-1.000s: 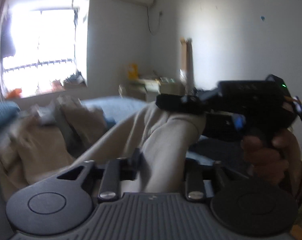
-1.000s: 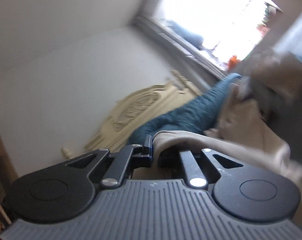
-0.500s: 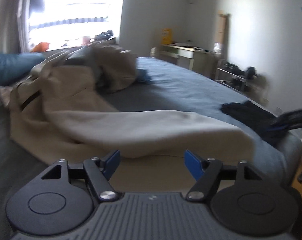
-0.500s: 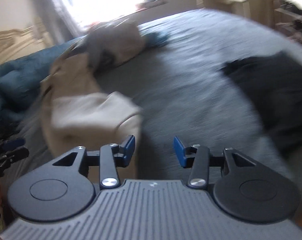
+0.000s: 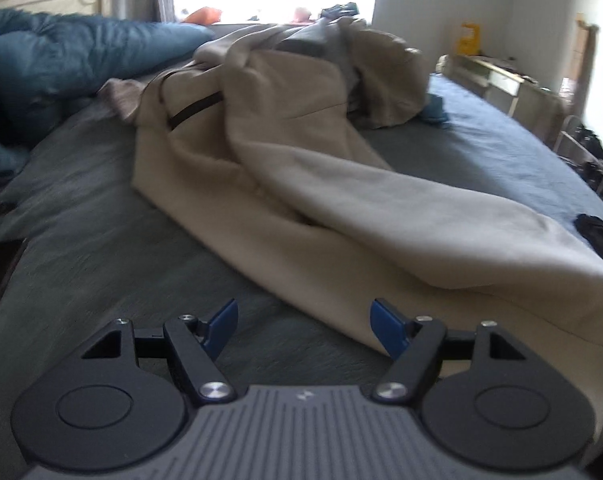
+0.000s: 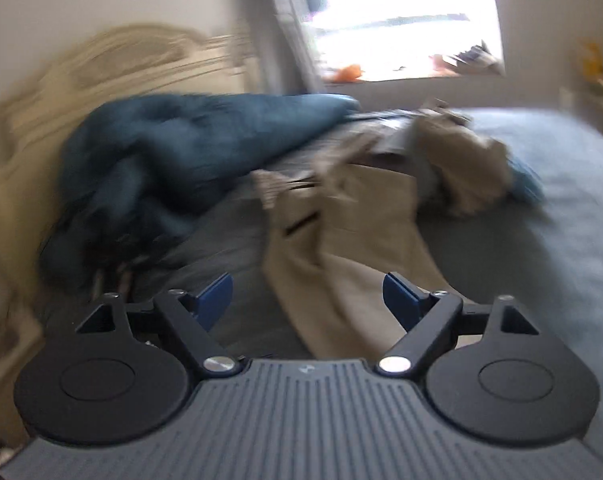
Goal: Fold clothes
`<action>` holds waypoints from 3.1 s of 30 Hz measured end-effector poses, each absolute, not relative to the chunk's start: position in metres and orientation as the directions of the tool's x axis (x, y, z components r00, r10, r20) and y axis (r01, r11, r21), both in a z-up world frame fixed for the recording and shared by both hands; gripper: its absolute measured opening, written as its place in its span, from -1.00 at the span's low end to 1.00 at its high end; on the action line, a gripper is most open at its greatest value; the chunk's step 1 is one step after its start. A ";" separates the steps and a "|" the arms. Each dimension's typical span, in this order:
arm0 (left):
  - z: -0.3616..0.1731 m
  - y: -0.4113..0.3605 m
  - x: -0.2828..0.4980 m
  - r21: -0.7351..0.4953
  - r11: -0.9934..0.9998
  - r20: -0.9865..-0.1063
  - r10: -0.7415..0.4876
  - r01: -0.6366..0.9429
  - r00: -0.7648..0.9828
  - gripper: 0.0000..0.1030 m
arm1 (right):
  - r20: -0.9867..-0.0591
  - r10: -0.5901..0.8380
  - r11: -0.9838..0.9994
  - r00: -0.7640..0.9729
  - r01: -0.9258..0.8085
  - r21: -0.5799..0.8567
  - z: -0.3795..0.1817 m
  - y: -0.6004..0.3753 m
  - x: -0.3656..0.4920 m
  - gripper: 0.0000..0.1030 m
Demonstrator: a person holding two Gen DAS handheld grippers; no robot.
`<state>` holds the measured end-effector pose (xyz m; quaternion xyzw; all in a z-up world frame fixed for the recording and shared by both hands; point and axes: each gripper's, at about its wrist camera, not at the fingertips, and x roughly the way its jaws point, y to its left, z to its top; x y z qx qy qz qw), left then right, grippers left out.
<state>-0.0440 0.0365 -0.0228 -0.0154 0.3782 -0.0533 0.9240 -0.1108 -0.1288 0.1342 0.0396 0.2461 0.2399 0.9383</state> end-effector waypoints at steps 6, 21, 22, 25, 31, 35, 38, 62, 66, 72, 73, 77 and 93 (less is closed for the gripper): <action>-0.021 0.029 -0.033 -0.055 0.994 -0.695 -0.104 0.091 0.711 0.48 | -0.520 0.358 0.934 0.775 -0.301 0.193 0.118 -0.165 -0.079 0.64; -0.024 -0.009 -0.032 -0.139 0.935 -0.446 -0.354 0.328 0.822 0.66 | -0.470 0.373 0.615 0.800 0.167 0.771 -0.085 -0.402 -0.098 0.67; -0.028 -0.016 -0.027 -0.146 0.930 -0.448 -0.366 0.337 0.816 0.68 | -0.446 0.425 0.562 0.787 0.157 0.812 -0.097 -0.400 -0.100 0.67; -0.053 -0.038 -0.008 -0.173 0.925 -0.529 -0.377 0.338 0.760 0.67 | -0.341 0.572 0.402 0.746 0.107 0.909 -0.125 -0.388 -0.102 0.65; -0.079 -0.014 -0.019 -0.302 0.915 -0.577 -0.399 0.268 0.713 0.56 | -0.311 0.580 0.470 0.753 0.002 0.883 -0.109 -0.349 -0.109 -0.50; -0.061 0.040 -0.051 -0.316 0.929 -0.520 -0.341 0.194 0.783 0.60 | -0.271 0.576 0.569 0.771 -0.140 0.810 -0.065 -0.315 -0.119 -0.71; -0.044 0.086 -0.079 -0.327 0.938 -0.463 -0.268 0.118 0.845 0.63 | -0.246 0.614 0.661 0.750 -0.317 0.680 -0.026 -0.270 -0.119 -0.71; 0.003 0.128 -0.091 -0.242 0.959 -0.405 -0.236 0.145 0.883 0.71 | -0.381 0.653 0.609 0.654 -0.753 -0.250 -0.060 -0.051 -0.223 0.88; 0.022 0.045 -0.066 -0.142 0.906 -0.436 -0.419 0.398 0.796 0.83 | -0.353 0.629 0.724 0.692 -0.687 -0.056 -0.053 -0.126 -0.226 0.88; -0.006 -0.090 -0.044 0.166 0.789 -0.549 -0.424 0.591 0.720 0.81 | -0.188 0.510 0.834 0.839 -0.430 0.346 -0.050 -0.257 -0.226 0.88; -0.014 -0.103 -0.038 0.197 0.791 -0.574 -0.386 0.579 0.722 0.64 | -0.183 0.475 0.842 0.861 -0.385 0.377 -0.053 -0.269 -0.225 0.88; -0.037 -0.102 -0.020 0.132 0.862 -0.638 -0.303 0.489 0.708 -0.82 | -0.237 0.339 0.884 0.910 -0.222 0.410 -0.064 -0.296 -0.217 0.88; 0.008 0.149 -0.094 -0.210 0.978 -0.449 -0.112 0.017 0.886 -0.87 | -0.262 0.425 0.857 0.867 -0.292 0.424 -0.069 -0.252 -0.190 0.88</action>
